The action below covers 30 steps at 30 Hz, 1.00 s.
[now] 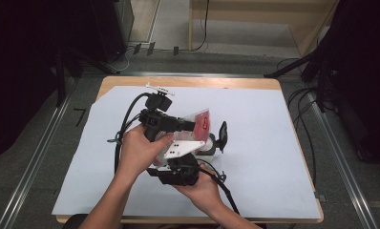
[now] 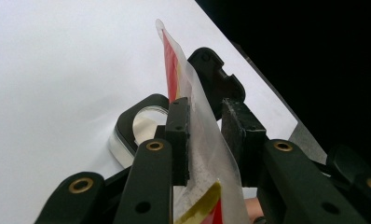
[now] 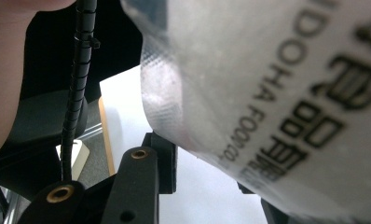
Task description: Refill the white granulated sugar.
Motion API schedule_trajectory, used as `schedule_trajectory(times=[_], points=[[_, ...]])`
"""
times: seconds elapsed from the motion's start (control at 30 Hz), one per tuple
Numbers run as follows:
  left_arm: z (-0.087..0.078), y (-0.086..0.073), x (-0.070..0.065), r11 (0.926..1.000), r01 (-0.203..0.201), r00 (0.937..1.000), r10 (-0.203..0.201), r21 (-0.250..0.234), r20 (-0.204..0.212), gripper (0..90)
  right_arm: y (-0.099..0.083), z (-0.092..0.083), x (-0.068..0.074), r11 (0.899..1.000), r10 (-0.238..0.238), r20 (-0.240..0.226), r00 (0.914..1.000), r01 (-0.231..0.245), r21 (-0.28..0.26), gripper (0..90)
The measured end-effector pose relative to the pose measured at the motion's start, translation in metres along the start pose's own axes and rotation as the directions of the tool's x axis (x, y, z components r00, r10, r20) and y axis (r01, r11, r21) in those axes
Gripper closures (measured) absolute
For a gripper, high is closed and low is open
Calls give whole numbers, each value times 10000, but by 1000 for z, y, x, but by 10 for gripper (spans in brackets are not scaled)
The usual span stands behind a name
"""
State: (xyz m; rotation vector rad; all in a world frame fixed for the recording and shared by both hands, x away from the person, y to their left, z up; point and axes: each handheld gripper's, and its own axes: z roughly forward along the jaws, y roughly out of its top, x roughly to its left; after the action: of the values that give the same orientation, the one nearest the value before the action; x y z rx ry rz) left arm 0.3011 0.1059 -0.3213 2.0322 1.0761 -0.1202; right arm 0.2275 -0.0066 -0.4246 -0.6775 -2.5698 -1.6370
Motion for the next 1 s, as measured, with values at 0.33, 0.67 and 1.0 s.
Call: schedule_trajectory(times=[0.33,0.67,1.0], points=[[0,0,1,10000,43,10000,-43,-2,46,730,0,0,0,10000,-13,-1,10000,13,8,666],[0,0,0,10000,6,10000,-6,6,21,731,0,0,0,10000,-18,6,10000,18,5,666],[0,0,0,10000,-19,10000,19,-8,-3,731,0,0,0,10000,-13,9,10000,13,-14,666]])
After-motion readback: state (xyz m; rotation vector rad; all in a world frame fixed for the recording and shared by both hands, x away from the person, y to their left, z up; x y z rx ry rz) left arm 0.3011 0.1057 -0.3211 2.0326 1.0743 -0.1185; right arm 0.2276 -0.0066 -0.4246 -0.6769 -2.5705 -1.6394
